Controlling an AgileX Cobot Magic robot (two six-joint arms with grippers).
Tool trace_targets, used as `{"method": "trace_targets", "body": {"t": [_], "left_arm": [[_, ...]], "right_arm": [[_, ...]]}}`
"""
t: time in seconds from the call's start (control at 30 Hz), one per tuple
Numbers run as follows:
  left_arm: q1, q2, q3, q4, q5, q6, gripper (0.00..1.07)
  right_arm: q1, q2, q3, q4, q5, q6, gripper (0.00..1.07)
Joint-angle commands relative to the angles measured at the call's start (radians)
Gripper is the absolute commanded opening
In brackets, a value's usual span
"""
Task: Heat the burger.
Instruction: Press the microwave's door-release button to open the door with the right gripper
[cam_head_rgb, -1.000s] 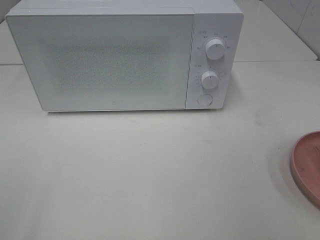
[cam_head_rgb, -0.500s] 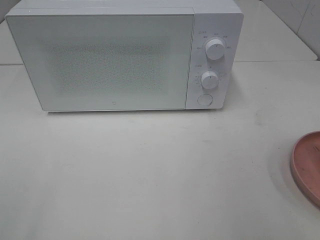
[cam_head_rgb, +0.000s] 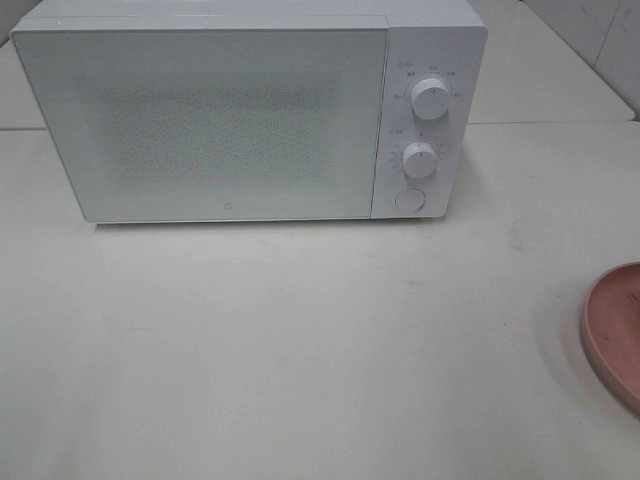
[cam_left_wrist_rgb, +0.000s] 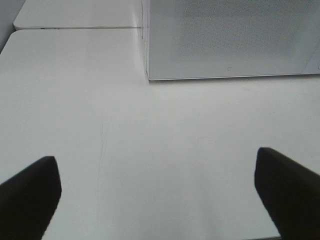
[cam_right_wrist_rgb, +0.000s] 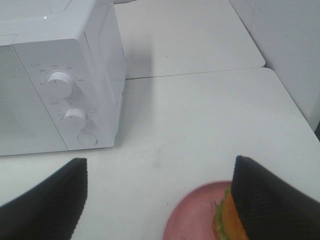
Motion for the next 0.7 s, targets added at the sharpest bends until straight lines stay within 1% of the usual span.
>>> {"method": "trace_targets", "body": {"t": [0.03,0.07,0.17,0.23,0.63,0.67,0.7], "left_arm": [[-0.005,-0.022,0.002,0.0,-0.007,-0.004,1.03],[-0.005,-0.022,0.002,0.0,-0.007,-0.004,1.03],[-0.005,-0.022,0.002,0.0,-0.007,-0.004,1.03],[-0.005,-0.022,0.002,0.0,-0.007,-0.004,1.03],[-0.005,-0.022,0.002,0.0,-0.007,-0.004,1.03],[-0.005,-0.022,0.002,0.0,-0.007,-0.004,1.03],[-0.005,-0.022,0.002,0.0,-0.007,-0.004,1.03]], "right_arm": [[0.001,0.052,0.002,-0.004,-0.068,0.003,0.76],[0.001,0.089,0.002,-0.004,-0.095,0.003,0.76],[0.001,0.107,0.002,-0.004,-0.11,0.003,0.76],[0.001,0.167,0.002,-0.004,-0.168,0.003,0.76],[0.001,0.33,0.004,-0.007,-0.304,0.003,0.76],[0.001,0.342,0.009,-0.007,-0.329,0.003,0.76],[0.001,0.365,0.034,-0.006,-0.403,0.003,0.76]]}}
